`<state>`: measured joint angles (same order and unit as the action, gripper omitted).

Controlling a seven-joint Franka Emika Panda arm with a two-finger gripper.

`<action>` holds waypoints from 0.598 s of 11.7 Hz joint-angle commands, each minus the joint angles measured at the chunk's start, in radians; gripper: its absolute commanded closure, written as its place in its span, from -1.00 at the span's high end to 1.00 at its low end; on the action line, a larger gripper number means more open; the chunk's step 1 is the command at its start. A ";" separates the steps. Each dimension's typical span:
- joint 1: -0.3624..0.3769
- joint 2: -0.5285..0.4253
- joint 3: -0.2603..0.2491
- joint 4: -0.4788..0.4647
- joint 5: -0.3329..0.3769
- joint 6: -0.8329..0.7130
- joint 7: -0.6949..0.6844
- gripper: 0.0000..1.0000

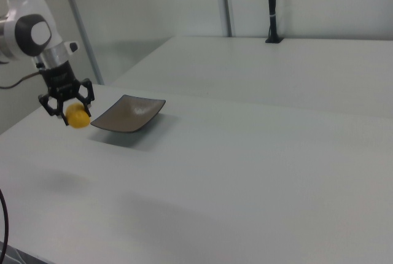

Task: Put potatoes on a ceramic plate
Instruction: 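Lift the potato and carry it over the brown plate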

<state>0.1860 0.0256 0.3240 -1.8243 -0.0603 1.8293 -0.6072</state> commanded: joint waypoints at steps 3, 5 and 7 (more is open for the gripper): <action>0.021 0.065 -0.069 0.224 0.069 -0.077 0.315 -0.97; 0.041 0.134 -0.080 0.308 0.060 -0.064 0.473 -0.97; 0.056 0.200 -0.086 0.380 0.054 -0.020 0.556 -0.99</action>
<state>0.2070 0.1254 0.2625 -1.5633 -0.0060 1.7869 -0.1515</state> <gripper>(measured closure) 0.370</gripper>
